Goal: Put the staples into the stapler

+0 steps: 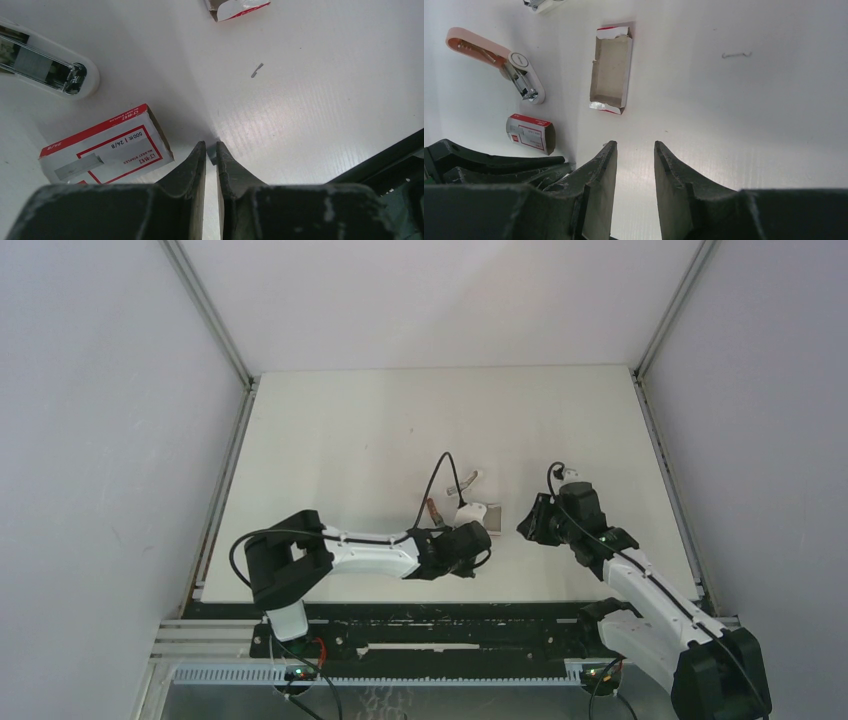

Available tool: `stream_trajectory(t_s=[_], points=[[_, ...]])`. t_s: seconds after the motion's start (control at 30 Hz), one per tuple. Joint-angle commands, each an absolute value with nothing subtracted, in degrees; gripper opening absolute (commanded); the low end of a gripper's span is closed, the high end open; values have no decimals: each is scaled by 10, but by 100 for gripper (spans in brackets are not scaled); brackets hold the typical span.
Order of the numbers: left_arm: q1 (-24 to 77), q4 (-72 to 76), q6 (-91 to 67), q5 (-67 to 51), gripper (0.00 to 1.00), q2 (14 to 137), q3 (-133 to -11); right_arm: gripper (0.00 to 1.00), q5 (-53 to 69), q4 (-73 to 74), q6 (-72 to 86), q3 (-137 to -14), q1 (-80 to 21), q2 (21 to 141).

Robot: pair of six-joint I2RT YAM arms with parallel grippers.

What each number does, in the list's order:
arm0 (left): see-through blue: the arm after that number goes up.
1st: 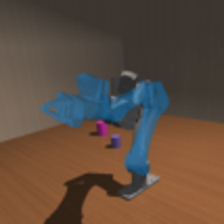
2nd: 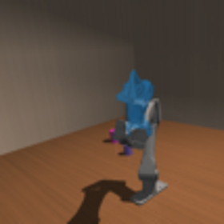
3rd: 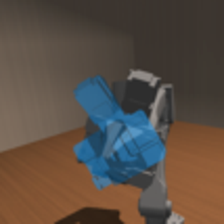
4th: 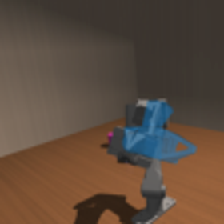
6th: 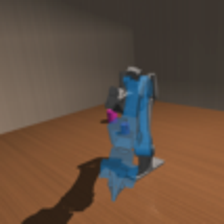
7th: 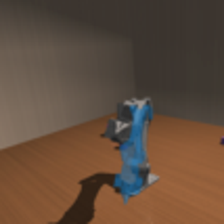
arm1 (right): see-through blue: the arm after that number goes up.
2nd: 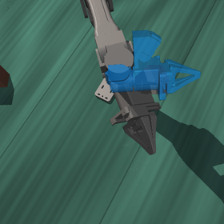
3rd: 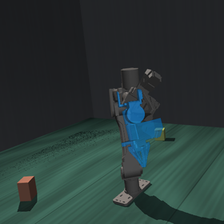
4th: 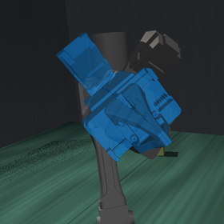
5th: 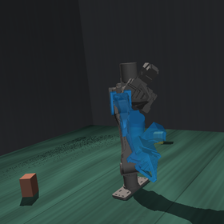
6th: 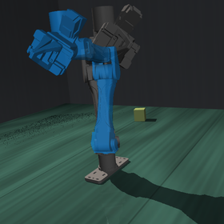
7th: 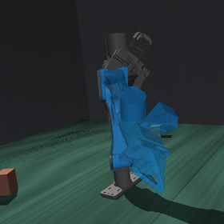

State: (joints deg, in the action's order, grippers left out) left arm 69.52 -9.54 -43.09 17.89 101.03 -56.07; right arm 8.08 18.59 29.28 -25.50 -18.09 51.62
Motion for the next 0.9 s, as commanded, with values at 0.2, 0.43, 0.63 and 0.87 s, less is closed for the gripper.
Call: stream_trajectory(t_s=[0.2, 0.43, 0.63, 0.87], points=[[647, 1, -464, 62, 14, 892, -513, 34, 196, 102, 265, -244, -177, 481], [638, 59, -317, -20, 17, 875, -494, 34, 222, 85, 260, -244, -175, 483], [640, 116, -110, -86, 44, 887, -457, 34, 224, 88, 265, -240, -174, 466], [640, 142, 25, -106, 53, 911, -448, 35, 223, 95, 280, -233, -173, 437]])
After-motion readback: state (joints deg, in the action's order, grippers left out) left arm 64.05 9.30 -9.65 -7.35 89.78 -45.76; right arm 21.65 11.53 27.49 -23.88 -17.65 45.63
